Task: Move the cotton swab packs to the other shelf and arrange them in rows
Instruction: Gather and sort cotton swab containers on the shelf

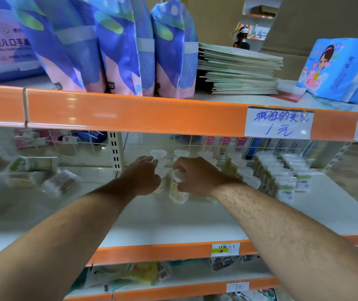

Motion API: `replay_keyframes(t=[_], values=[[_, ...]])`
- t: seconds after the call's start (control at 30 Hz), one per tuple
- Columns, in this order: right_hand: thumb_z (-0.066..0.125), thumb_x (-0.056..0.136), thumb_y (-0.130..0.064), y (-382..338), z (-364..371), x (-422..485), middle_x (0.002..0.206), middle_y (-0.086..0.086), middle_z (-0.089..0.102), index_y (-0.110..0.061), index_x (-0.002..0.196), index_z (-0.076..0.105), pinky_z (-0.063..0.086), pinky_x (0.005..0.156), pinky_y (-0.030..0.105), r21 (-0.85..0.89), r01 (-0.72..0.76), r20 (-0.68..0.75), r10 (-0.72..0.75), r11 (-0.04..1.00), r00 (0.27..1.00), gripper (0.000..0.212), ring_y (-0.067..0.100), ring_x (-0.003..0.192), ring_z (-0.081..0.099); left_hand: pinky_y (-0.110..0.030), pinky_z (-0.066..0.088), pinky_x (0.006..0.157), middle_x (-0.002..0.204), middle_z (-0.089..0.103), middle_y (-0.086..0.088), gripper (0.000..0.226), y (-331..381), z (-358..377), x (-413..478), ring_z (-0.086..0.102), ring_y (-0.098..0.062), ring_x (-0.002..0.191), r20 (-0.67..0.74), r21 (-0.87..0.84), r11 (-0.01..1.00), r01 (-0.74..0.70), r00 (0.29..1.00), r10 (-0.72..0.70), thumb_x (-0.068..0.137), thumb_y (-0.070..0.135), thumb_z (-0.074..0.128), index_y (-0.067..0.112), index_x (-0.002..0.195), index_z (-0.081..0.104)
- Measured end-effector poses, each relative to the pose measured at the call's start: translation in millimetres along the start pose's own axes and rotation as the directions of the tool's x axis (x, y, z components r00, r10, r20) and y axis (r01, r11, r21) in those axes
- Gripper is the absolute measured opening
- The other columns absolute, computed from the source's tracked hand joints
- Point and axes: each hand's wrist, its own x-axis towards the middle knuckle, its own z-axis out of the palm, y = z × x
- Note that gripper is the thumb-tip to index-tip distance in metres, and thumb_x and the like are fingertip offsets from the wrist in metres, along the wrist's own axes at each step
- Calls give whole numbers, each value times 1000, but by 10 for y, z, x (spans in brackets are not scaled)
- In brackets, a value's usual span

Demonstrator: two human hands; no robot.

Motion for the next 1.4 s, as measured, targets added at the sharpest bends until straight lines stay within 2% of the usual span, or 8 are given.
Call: replay_keyframes(t=[0.2, 0.33, 0.67, 0.77, 0.9, 1.17, 1.27, 1.4], values=[[72, 78, -16, -285, 274, 237, 106, 3, 64, -11, 112, 63, 55, 80, 38, -72, 50, 34, -47, 996, 998, 36, 19, 94, 62, -41, 28, 116, 161, 26, -4, 67, -338, -235, -265, 20, -21, 149, 56, 28, 997, 72, 996, -73, 90, 24, 52, 17, 153, 29], [66, 82, -11, -375, 543, 335, 118, 9, 51, -12, 118, 59, 53, 81, 35, -153, 65, 28, -61, 986, 998, 37, 26, 100, 58, -40, 35, 114, 157, 32, -4, 69, -547, -305, -454, 28, -21, 145, 44, 32, 995, 100, 994, -101, 86, 24, 54, 18, 151, 32], [59, 82, -6, -441, 773, 457, 109, 11, 57, -10, 110, 59, 39, 66, 26, -254, 59, -78, -81, 965, 994, 28, 28, 99, 58, -35, 34, 112, 153, 37, -6, 64, -710, -364, -735, 29, -21, 144, 50, 62, 991, 116, 992, -119, 88, 21, 51, 14, 149, 35], [59, 84, -7, -435, 796, 461, 106, 11, 58, -10, 108, 60, 44, 64, 28, -304, 57, -107, -94, 951, 990, 24, 26, 94, 60, -37, 28, 117, 157, 33, -5, 66, -753, -338, -751, 23, -19, 147, 75, 57, 991, 121, 989, -125, 87, 21, 48, 15, 151, 32], [58, 83, -4, -432, 809, 460, 106, 13, 59, -9, 109, 61, 55, 73, 37, -346, 46, -131, -97, 937, 987, 27, 28, 97, 58, -37, 26, 119, 158, 31, -6, 67, -782, -314, -745, 21, -19, 148, 83, 54, 992, 111, 990, -115, 86, 22, 47, 14, 151, 31], [58, 83, -5, -468, 794, 435, 110, 13, 56, -9, 112, 57, 55, 75, 39, -359, 7, -102, -47, 933, 994, 29, 29, 102, 54, -38, 22, 121, 160, 28, -3, 70, -741, -297, -734, 17, -17, 150, 109, 10, 994, 108, 988, -108, 86, 21, 46, 14, 153, 29], [62, 83, -15, -496, 741, 398, 110, 11, 55, -11, 112, 56, 53, 76, 37, -335, -16, -76, -10, 942, 997, 30, 28, 103, 53, -37, 24, 120, 159, 30, -3, 69, -717, -320, -725, 20, -17, 149, 106, 4, 997, 80, 991, -80, 87, 21, 47, 14, 153, 29], [55, 88, -51, -603, 661, 336, 117, 7, 58, -15, 118, 57, 49, 81, 39, -309, -78, -124, 41, 948, 991, 47, 27, 107, 54, -33, 36, 111, 148, 43, -5, 61, -679, -362, -712, 37, -19, 139, 54, 12, 1000, 20, 998, -20, 91, 25, 46, 13, 150, 35]])
